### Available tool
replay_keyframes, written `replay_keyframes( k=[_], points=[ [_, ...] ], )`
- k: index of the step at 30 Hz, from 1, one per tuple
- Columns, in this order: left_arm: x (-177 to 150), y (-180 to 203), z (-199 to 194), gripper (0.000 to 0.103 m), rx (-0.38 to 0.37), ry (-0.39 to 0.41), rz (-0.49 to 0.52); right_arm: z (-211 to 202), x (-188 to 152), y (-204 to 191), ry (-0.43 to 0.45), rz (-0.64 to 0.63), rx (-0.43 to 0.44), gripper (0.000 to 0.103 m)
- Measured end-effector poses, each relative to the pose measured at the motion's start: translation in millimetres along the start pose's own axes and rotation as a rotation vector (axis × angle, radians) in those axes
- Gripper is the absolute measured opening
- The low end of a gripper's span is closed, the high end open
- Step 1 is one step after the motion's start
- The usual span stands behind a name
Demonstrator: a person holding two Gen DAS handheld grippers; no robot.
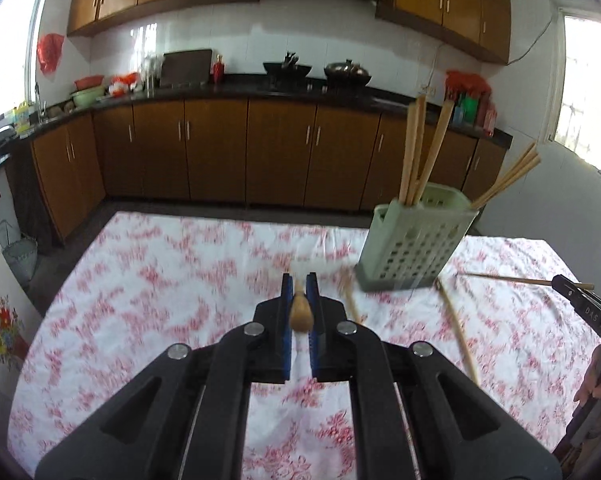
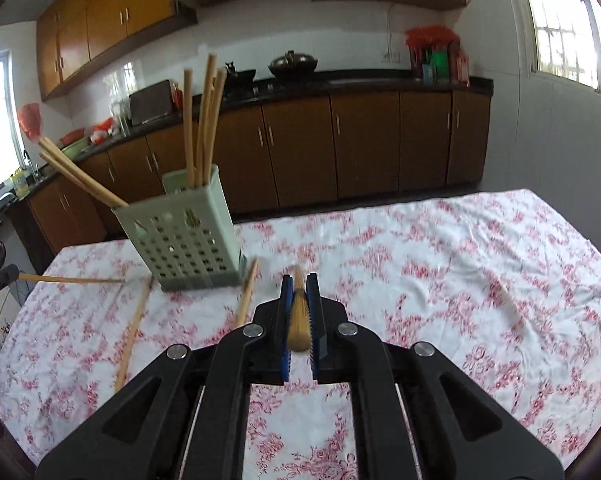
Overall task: Organize utensils
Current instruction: 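Lift both held chopsticks upright and carry them above the green holder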
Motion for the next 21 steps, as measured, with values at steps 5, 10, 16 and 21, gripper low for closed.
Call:
replay_keyframes(
  k=[5,10,16,21],
  points=[
    [16,7,-7,0.008,-0.017,0.029,0.018,-4,16,-2,0.041,0.005,0.01,0.008],
    [40,20,-21,0.008,-0.062,0.08,0.031,-19,49,-14,0.123,-0.01,0.047,0.008],
    [73,42,-39,0.008,-0.121,0.158,0.036,-38,91,-35,0.218,-0.008,0.128,0.008],
    [108,66,-43,0.008,-0.149,0.24,0.031,-44,122,-58,0.303,-0.004,0.175,0.008]
  ],
)
Point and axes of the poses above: each gripper's, at about its wrist camera, not at the fingertips, and z roughly the way its jaws point, y to its right, x to its top, the point moved 5 cm from there along z, roughly the way its jaws point, and after that the axes turned 10 degrees about y, right-handed, at the moved point
